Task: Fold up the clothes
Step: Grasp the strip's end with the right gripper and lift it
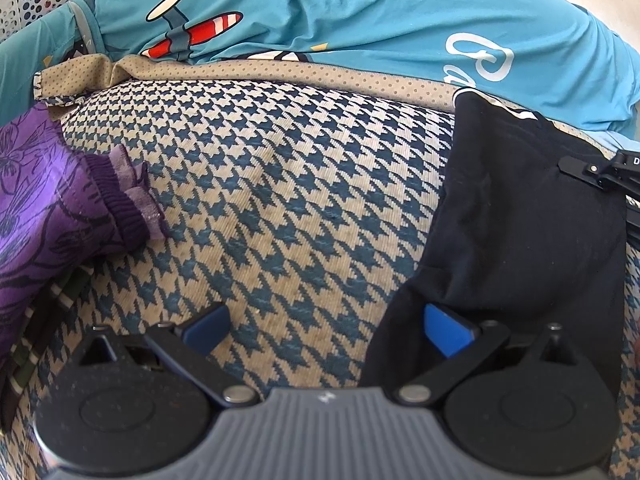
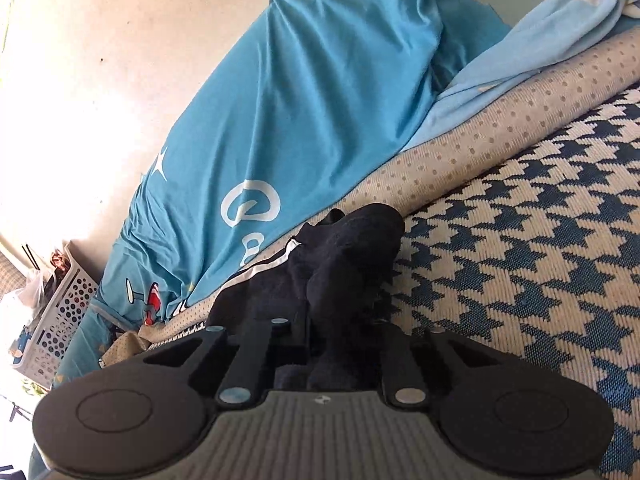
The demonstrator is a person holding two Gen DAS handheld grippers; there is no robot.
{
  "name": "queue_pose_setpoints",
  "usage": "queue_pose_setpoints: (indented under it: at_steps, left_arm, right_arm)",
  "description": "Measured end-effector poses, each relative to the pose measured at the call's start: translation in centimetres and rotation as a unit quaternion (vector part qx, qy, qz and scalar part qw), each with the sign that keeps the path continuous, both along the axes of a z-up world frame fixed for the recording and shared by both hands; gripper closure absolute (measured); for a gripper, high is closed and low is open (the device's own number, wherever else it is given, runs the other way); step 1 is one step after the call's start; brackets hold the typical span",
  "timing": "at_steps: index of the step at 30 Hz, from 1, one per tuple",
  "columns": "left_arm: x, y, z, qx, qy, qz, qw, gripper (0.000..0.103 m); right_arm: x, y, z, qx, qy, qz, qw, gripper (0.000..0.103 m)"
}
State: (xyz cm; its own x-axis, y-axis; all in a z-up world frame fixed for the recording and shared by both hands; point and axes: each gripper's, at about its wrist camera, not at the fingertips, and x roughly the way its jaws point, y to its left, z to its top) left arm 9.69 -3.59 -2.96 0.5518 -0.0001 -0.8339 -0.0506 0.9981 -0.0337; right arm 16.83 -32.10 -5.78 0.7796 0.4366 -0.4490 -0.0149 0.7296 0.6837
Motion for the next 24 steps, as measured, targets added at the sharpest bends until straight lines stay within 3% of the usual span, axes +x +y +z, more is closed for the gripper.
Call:
queue_pose_setpoints:
  at_steps: [6, 12, 24]
  left_arm:
    - [-0.2, -0.3, 0.5, -0.018, 0.014, -0.014, 0.9996, 0.000]
    - [-1.3, -2.2, 1.3, -0.017, 0.010, -0.054, 0.9983, 0.000]
    - [-3.3, -5.5, 3.2, -0.011, -0.002, -0.119, 0.9929, 0.000]
  right_arm:
    - [-1.4, 0.2, 1.8, -0.034, -0.018, -0.033, 0.999, 0.092]
    - [-3.0, -3.4, 3.2, -0.040, -0.009, -0.101, 0.994, 0.093]
    - [-10.1, -10.7, 6.8, -0.128, 0.012, -0.240, 0.962, 0.093]
